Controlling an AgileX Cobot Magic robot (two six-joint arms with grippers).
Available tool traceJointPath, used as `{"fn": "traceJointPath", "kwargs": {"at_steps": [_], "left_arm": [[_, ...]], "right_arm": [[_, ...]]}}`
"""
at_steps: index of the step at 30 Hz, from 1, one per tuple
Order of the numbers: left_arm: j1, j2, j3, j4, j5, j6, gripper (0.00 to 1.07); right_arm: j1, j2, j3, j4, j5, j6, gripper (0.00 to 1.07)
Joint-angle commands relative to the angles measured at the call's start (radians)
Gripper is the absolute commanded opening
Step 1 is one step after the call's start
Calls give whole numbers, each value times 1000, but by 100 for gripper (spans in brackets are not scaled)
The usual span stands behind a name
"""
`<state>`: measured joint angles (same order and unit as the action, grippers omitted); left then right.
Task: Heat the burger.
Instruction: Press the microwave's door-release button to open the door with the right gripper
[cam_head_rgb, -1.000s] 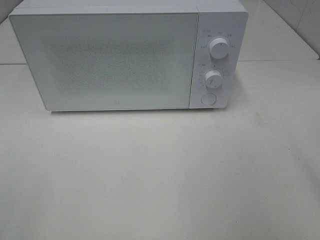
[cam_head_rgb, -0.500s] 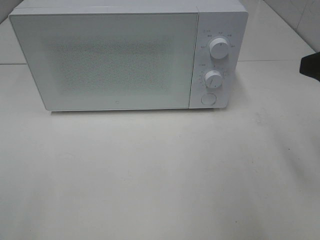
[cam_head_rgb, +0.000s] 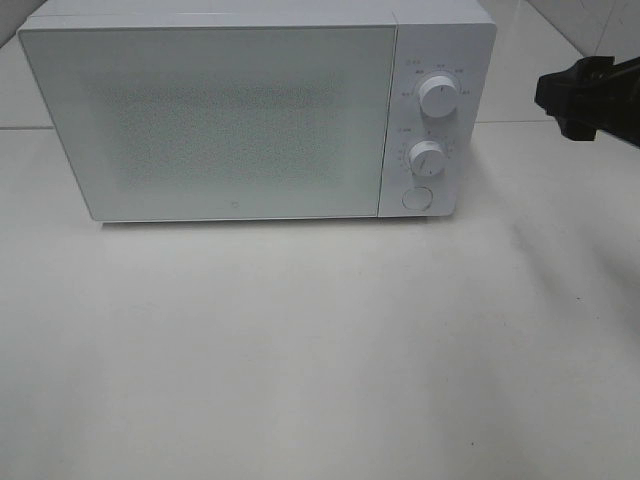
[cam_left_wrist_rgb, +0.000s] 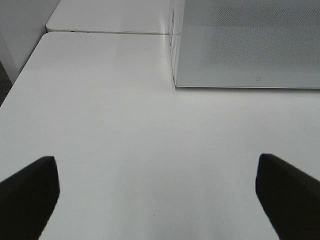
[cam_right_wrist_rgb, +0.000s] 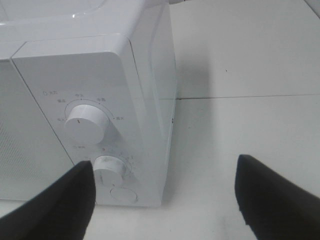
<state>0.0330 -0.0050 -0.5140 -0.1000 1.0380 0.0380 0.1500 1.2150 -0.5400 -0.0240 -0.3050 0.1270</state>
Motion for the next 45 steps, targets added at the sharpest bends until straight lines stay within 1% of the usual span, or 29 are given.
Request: {"fn": "traceJointPath", "kwargs": {"at_steps": [1,3,6,7,8,9,11,12,13,14,17,19,20,21,22,23,25,26,28,29,30,32,33,36,40,45], "left_arm": [[1,-17,1,-4,-5,2,102],[1,-17,1,-4,-5,2,102],[1,-17,1,-4,-5,2,102],[1,-17,1,-4,-5,2,102],[1,-17,1,-4,-5,2,102],[1,-17,1,-4,-5,2,102],[1,-17,1,-4,-5,2,102],[1,-17,1,-4,-5,2,102],[1,-17,1,-4,-5,2,102],[1,-17,1,-4,-5,2,102],[1,-17,1,-4,-5,2,102],[1,-17,1,-4,-5,2,102],[1,-17,1,-4,-5,2,102],[1,-17,1,-4,-5,2,102],[1,-17,1,-4,-5,2,102],[1,-17,1,-4,-5,2,102],[1,-17,1,-4,-5,2,102],[1,-17,1,-4,-5,2,102],[1,-17,1,-4,-5,2,102],[1,-17,1,-4,-5,2,102],[1,-17,1,-4,-5,2,102],[1,-17,1,-4,-5,2,102],[1,-17,1,-4,-5,2,102],[1,-17,1,-4,-5,2,102],[1,-17,1,-4,-5,2,102],[1,-9,1,-4,-5,2,102]], "right_arm": [[-5,33,19,-6,-104,-16,76],[-4,75,68,-1,-232,-20,76],[2,89,86,4,-277,-26,76],[15,115,115,40,-356,-58,76],[23,127,128,67,-384,-86,76],[23,127,128,67,-384,-86,76],[73,171,151,204,-426,-215,76],[73,171,151,204,-426,-215,76],[91,184,152,242,-434,-244,76],[132,214,159,310,-464,-306,76],[151,228,163,333,-487,-329,76],[247,297,179,421,-597,-364,76],[247,297,179,421,-597,-364,76],[269,318,179,442,-614,-365,76],[320,354,179,471,-658,-365,76],[320,354,179,471,-658,-365,76],[390,408,178,518,-721,-364,76],[390,408,178,518,-721,-364,76],[457,457,177,581,-779,-364,76],[457,457,177,581,-779,-364,76],[497,487,177,631,-811,-364,76],[513,502,177,653,-825,-363,76],[539,522,177,687,-841,-358,76],[565,532,177,706,-842,-344,76],[573,532,177,706,-842,-301,76],[573,534,177,705,-837,-153,75]]}}
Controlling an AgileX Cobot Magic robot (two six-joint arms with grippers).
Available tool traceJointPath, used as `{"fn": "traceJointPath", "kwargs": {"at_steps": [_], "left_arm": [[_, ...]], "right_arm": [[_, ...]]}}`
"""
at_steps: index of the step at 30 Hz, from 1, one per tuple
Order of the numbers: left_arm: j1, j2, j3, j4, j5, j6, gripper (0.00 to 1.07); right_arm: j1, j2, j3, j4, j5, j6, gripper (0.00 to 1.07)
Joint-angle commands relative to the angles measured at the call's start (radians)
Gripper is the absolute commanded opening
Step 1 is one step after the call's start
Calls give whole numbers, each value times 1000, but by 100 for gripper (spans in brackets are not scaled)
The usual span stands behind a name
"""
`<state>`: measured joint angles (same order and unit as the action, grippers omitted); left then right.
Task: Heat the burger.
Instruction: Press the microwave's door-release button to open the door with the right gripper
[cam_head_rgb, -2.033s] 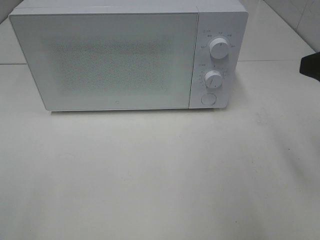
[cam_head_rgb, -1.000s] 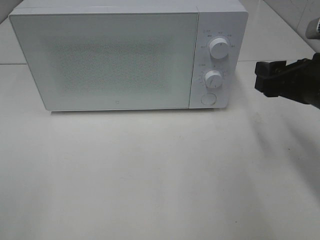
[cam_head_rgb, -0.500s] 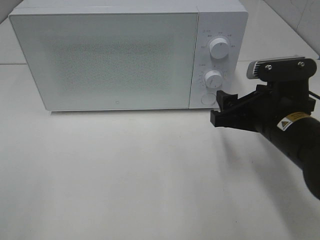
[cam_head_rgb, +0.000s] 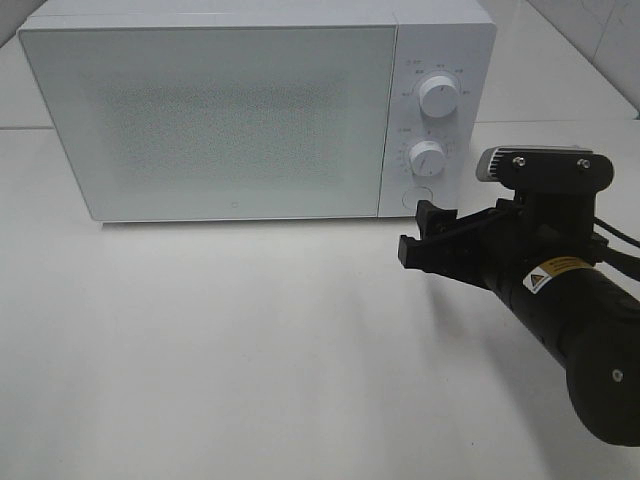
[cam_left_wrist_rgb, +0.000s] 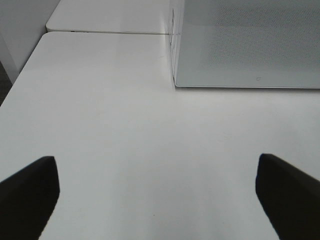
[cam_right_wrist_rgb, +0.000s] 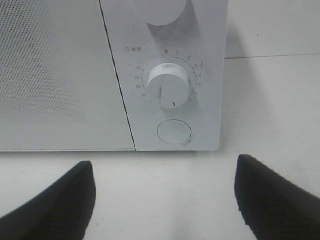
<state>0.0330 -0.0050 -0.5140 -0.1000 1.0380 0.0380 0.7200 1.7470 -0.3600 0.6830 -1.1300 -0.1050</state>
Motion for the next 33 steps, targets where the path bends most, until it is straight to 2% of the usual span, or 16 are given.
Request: {"fn": "traceJointPath", "kwargs": {"at_steps": [1,6,8,9,11,12,13,14,16,17,19,22,24,25,27,33], "left_arm": [[1,-9,1,-4,-5,2,102],[1,-9,1,-4,-5,2,102],[1,-9,1,-4,-5,2,102],[1,-9,1,-4,-5,2,102],[1,-9,1,-4,-5,2,102],[1,-9,1,-4,-5,2,102],[1,-9,1,-4,-5,2,102],[1,-9,1,-4,-5,2,102],[1,-9,1,-4,-5,2,102],[1,-9,1,-4,-5,2,102],[1,-9,1,-4,-5,2,102],[1,-9,1,-4,-5,2,102],[1,-9,1,-4,-5,2,102],[1,-9,1,-4,-5,2,102],[1,-9,1,-4,-5,2,102],[1,-9,1,-4,-5,2,102]], "right_arm": [[3,2,-3,-2,-12,79,75],[3,1,-3,-6,-11,287,68],[3,1,-3,-7,-10,421,60],[3,1,-3,-7,-10,421,60],[3,1,-3,-14,-9,570,51],[3,1,-3,-14,-9,570,51],[3,1,-3,-22,-8,665,44],[3,1,-3,-22,-8,665,44],[3,1,-3,-40,-8,800,31],[3,1,-3,-40,-8,800,31],[3,1,-3,-58,-7,986,16],[3,1,-3,-60,-4,1028,13],[3,1,-3,-57,38,1173,4],[3,1,-3,-57,38,1173,4],[3,2,-3,-55,105,1349,0],[3,2,-3,-41,110,1439,0]]}}
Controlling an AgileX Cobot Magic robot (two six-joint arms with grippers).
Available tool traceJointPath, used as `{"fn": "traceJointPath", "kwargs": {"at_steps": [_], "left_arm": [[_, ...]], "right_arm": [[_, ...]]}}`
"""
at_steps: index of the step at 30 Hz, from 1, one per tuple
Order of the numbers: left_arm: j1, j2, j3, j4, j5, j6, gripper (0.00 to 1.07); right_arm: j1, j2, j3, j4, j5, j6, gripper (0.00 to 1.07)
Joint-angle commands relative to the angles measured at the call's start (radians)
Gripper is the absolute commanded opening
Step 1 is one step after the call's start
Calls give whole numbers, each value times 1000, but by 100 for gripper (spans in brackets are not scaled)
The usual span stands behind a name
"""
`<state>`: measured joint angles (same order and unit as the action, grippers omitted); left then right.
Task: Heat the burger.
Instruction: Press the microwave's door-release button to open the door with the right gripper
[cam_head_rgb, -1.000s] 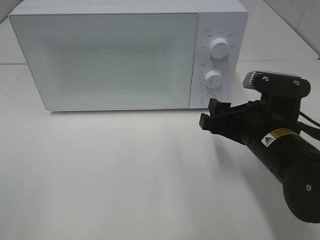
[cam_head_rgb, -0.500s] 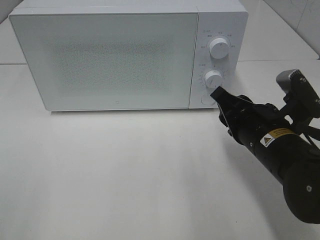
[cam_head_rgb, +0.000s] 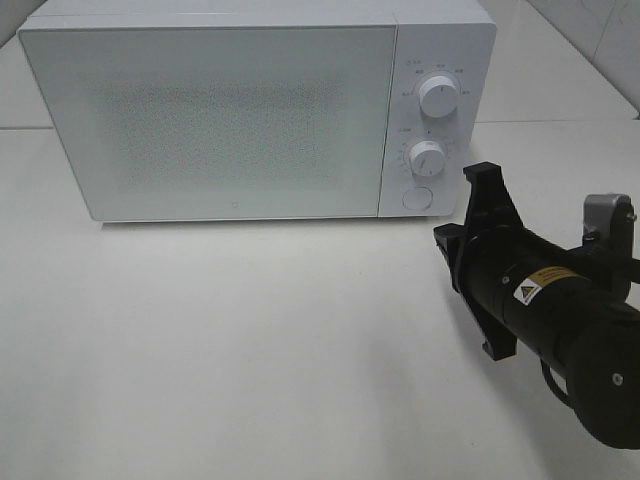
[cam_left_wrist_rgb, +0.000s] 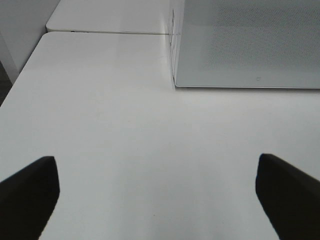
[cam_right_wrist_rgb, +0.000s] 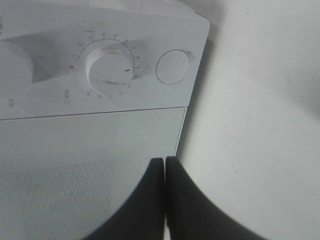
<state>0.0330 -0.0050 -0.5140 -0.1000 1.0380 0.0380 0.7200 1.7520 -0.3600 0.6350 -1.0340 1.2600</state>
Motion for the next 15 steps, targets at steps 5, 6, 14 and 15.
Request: {"fn": "traceJointPath", "kwargs": {"at_steps": [5,6,14,15], "left_arm": [[1,-9,1,-4,-5,2,102],[1,-9,1,-4,-5,2,102],[1,-9,1,-4,-5,2,102],[1,-9,1,-4,-5,2,102]], "right_arm": [[-32,51,-48,45,39,89,0],[-32,51,-48,45,39,89,0],[-116,141,-151,31,84,104,0],[-127,152,-165,17,95,106,0]]}}
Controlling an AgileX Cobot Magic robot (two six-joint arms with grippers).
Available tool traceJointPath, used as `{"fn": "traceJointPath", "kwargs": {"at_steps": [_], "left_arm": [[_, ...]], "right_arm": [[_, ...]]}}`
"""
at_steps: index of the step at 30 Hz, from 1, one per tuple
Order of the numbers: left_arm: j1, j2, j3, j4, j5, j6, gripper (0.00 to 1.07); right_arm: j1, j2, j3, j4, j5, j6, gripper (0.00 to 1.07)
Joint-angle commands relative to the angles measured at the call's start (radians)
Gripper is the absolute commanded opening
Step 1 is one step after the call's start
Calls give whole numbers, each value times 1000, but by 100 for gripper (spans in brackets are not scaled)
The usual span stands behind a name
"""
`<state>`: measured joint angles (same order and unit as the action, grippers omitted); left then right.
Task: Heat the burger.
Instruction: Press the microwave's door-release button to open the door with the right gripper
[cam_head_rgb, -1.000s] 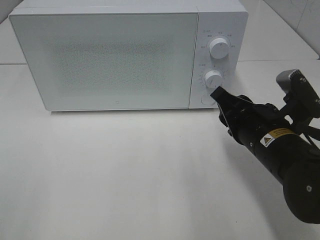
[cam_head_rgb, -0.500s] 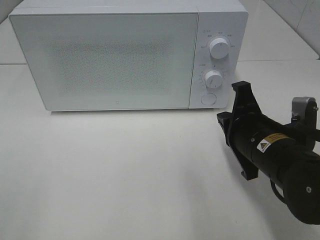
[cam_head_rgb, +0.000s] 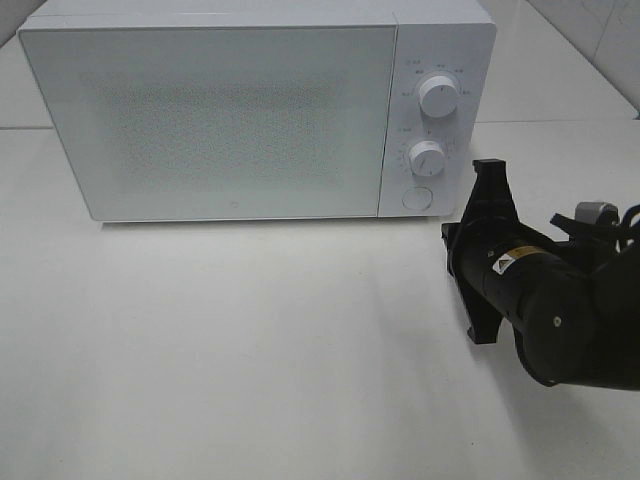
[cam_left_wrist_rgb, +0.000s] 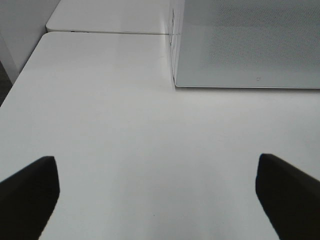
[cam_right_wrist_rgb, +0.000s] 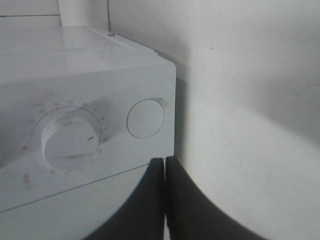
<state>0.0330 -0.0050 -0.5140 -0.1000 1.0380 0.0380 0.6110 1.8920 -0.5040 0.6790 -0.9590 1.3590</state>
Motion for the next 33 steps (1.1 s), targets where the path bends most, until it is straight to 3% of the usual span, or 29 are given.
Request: {"fn": "traceJointPath", "kwargs": {"at_steps": [1,3,16,33], "left_arm": [[1,-9,1,-4,-5,2,102],[1,-9,1,-4,-5,2,102],[1,-9,1,-4,-5,2,102],[1,-9,1,-4,-5,2,102]], "right_arm": [[-18,12,-21,-27,20,7,0],[-49,55,-83,-70,30,9,0],[-125,172,-247,-106,72,17,0],[-135,264,-362,-65,74,14,0]]}}
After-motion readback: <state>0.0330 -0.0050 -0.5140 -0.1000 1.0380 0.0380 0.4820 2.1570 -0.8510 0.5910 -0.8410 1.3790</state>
